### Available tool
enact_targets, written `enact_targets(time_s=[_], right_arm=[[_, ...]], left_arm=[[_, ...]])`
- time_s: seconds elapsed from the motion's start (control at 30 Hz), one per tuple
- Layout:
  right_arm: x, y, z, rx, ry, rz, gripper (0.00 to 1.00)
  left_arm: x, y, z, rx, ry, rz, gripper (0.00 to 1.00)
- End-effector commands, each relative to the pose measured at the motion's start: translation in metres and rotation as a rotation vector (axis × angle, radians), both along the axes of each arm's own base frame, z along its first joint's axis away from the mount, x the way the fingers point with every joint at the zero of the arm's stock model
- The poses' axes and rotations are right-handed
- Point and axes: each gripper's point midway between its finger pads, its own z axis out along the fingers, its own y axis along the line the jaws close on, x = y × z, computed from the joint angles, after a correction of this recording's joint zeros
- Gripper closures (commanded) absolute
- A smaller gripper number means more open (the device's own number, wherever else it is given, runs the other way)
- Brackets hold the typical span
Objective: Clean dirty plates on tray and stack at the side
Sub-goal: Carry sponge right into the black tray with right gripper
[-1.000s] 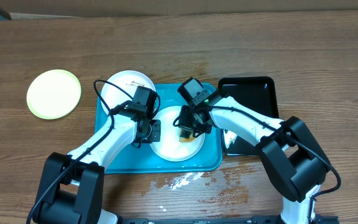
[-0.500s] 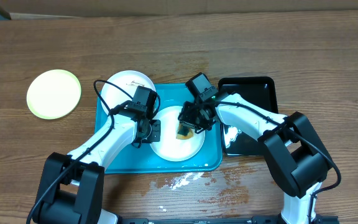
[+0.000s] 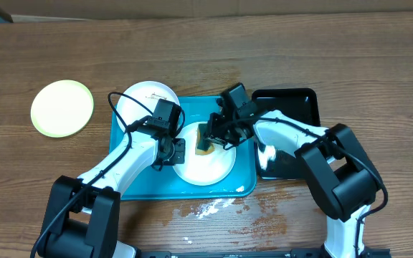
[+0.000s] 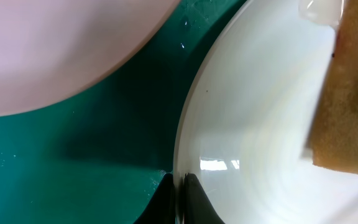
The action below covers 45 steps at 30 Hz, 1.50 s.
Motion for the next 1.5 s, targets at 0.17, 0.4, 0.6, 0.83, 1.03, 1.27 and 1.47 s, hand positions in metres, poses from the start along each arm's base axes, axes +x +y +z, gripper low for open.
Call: enact_targets(time_s=[0.17, 0.4, 0.6, 0.83, 1.03, 1.27, 1.47], right_arm=[[0.023, -0.017, 0.038, 0.170, -0.037, 0.036, 0.96], [0.046, -0.041, 0.120, 0.304, -0.177, 0.012, 0.96], [0.057, -0.081, 0.164, 0.300, -0.273, -0.057, 0.96], [0.049, -0.165, 0.125, 0.026, -0.161, -0.214, 0.96], [0.016, -0.232, 0.077, -0.384, -0.032, -0.268, 0.96], [-0.005, -0.256, 0.051, -0.537, 0.023, -0.278, 0.96], [-0.011, -0.255, 0.031, -0.538, 0.003, -0.240, 0.41]], left_arm=[[-0.003, -0.009, 0.000, -0.031, 0.017, -0.032, 0.96], [-0.003, -0.009, 0.000, -0.031, 0.017, -0.032, 0.96], [-0.003, -0.009, 0.000, -0.031, 0.018, -0.032, 0.96], [-0.003, -0.009, 0.000, -0.031, 0.018, -0.032, 0.96], [-0.005, -0.009, 0.000, -0.034, 0.027, -0.022, 0.73], [-0.005, -0.009, 0.000, -0.034, 0.027, -0.020, 0.67], [-0.005, -0.009, 0.000, -0.035, 0.027, -0.018, 0.55]])
